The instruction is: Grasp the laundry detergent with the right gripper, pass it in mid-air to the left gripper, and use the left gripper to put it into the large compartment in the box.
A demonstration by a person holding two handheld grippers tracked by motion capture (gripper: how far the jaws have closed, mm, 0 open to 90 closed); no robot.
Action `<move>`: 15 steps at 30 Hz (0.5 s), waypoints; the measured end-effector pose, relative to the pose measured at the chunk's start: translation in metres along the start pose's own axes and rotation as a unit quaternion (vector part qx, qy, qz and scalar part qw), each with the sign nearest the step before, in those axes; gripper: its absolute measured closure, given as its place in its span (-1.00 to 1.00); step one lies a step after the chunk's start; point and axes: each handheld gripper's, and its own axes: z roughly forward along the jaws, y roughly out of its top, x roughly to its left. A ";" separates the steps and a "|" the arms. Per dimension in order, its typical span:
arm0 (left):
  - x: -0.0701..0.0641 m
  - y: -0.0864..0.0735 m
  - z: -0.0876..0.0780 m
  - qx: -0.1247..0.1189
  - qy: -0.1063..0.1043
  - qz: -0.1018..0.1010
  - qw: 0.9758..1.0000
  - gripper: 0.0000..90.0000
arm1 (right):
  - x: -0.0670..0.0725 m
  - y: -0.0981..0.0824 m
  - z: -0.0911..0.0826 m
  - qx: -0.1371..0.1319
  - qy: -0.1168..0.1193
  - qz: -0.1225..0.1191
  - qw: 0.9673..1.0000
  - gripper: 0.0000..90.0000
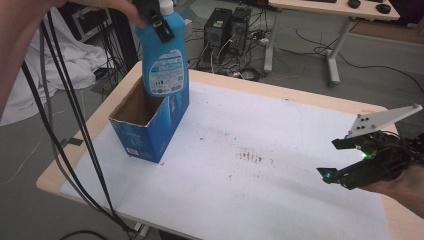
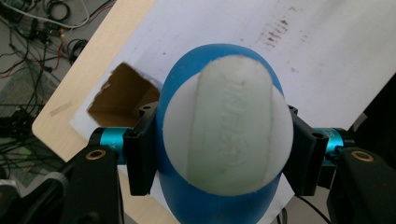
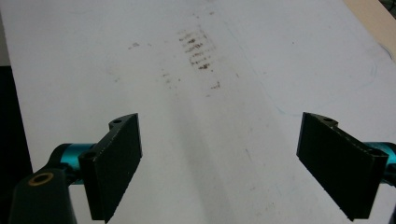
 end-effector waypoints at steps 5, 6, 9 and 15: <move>0.011 -0.016 -0.001 0.012 0.010 -0.025 1.000 -0.15 | -0.002 -0.009 -0.001 0.002 -0.006 0.010 1.000 -0.70; 0.011 -0.016 -0.001 0.012 0.010 -0.025 1.000 -0.15 | -0.002 -0.010 -0.001 0.003 -0.006 0.011 1.000 -0.70; 0.014 -0.021 0.001 0.027 0.018 -0.029 0.999 -0.15 | -0.003 -0.011 -0.002 0.003 -0.009 0.012 1.000 -0.70; 0.022 -0.035 0.012 0.034 0.019 -0.048 0.998 -0.15 | -0.004 -0.015 -0.004 0.002 -0.018 0.014 1.000 -0.70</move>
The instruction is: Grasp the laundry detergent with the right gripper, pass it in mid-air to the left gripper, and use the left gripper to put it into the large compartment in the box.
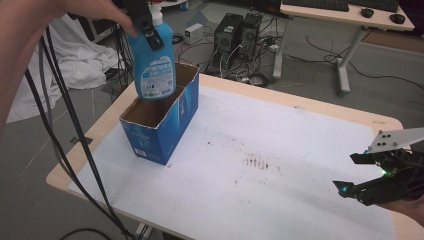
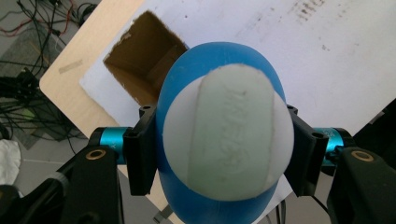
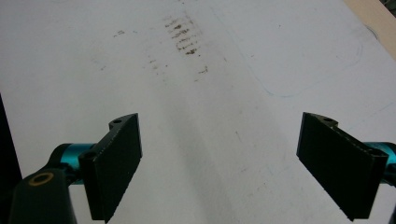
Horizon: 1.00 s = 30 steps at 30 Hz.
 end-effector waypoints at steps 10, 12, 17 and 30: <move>0.006 -0.010 0.022 0.007 -0.008 -0.006 1.000 -0.15 | 0.000 -0.007 -0.001 0.015 -0.009 0.001 1.000 -0.70; 0.006 -0.011 0.027 0.005 -0.009 -0.006 1.000 -0.15 | 0.000 -0.007 -0.001 0.015 -0.010 0.002 1.000 -0.70; 0.006 -0.013 0.039 0.009 -0.017 0.000 1.000 -0.15 | 0.001 -0.006 -0.001 0.015 -0.011 -0.001 1.000 -0.70; 0.001 -0.023 0.089 0.032 -0.029 0.043 0.998 -0.15 | 0.004 -0.007 0.002 0.023 -0.012 -0.001 1.000 -0.70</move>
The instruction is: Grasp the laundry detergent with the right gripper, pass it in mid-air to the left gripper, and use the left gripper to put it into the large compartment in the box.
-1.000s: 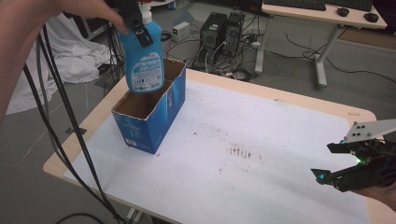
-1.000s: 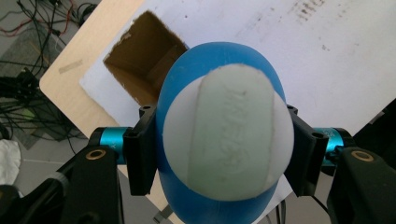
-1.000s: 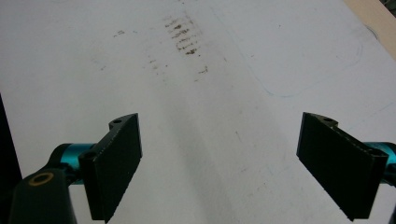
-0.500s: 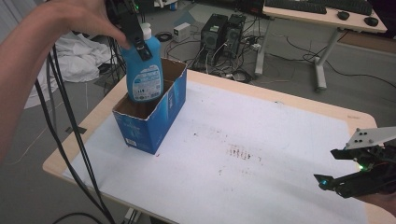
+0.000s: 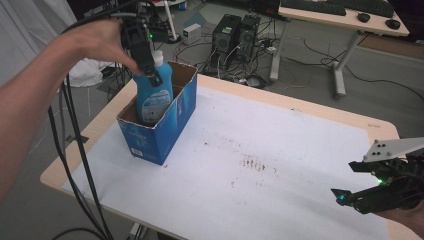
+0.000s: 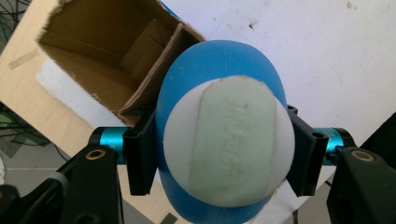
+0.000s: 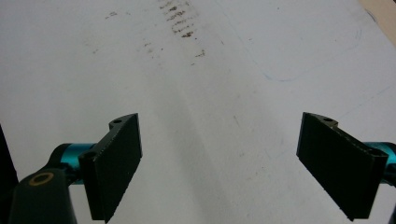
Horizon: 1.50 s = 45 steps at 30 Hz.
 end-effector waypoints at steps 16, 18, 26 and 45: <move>0.001 -0.015 0.048 0.015 -0.016 0.065 0.998 -0.15 | 0.004 -0.003 0.005 0.011 -0.002 -0.006 1.000 -0.70; 0.000 -0.016 0.053 0.016 -0.018 0.073 0.997 -0.15 | 0.004 -0.003 0.006 0.013 -0.002 -0.008 1.000 -0.70; 0.000 -0.019 0.067 0.027 -0.019 0.118 0.992 -0.15 | 0.005 -0.003 0.007 0.015 -0.002 -0.007 1.000 -0.70; 0.002 -0.020 0.082 0.039 -0.025 0.151 0.987 -0.15 | 0.006 -0.003 0.012 0.019 -0.001 -0.009 1.000 -0.70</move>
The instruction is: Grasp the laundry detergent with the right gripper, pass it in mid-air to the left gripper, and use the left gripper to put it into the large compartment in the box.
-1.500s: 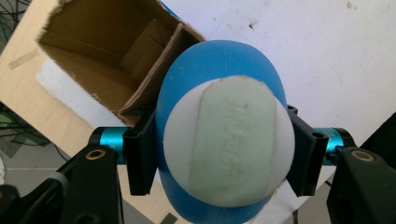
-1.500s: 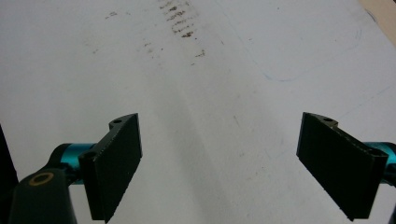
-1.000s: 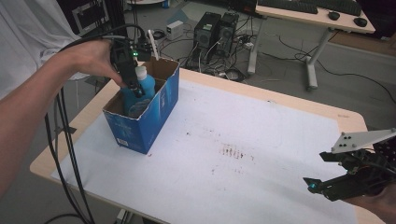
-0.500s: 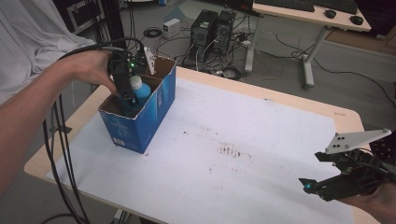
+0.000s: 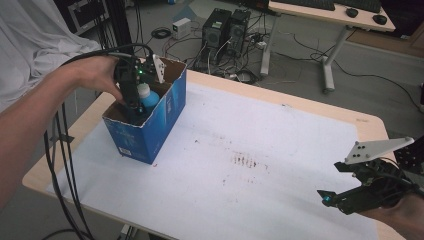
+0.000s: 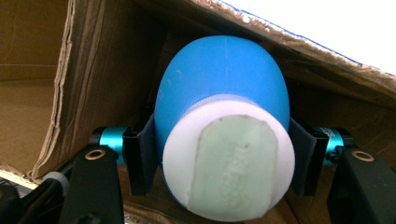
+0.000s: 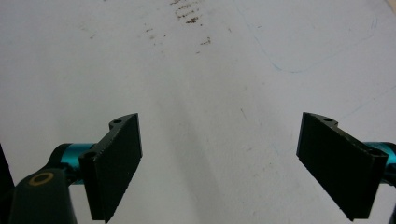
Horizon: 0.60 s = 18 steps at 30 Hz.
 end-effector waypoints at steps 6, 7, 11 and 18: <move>0.000 0.001 0.001 0.001 0.000 -0.005 1.000 -0.15 | 0.001 0.001 0.001 0.002 0.000 -0.002 1.000 -0.70; 0.000 0.001 0.001 0.001 -0.001 -0.005 1.000 -0.15 | 0.001 0.001 0.001 0.003 0.000 -0.001 1.000 -0.70; 0.001 0.000 0.001 0.000 -0.002 -0.006 1.000 -0.16 | 0.002 0.000 0.002 0.005 0.000 -0.003 1.000 -0.70; 0.000 0.001 0.002 0.003 0.001 -0.008 1.000 -0.17 | 0.003 -0.001 0.003 0.005 0.000 -0.001 1.000 -0.70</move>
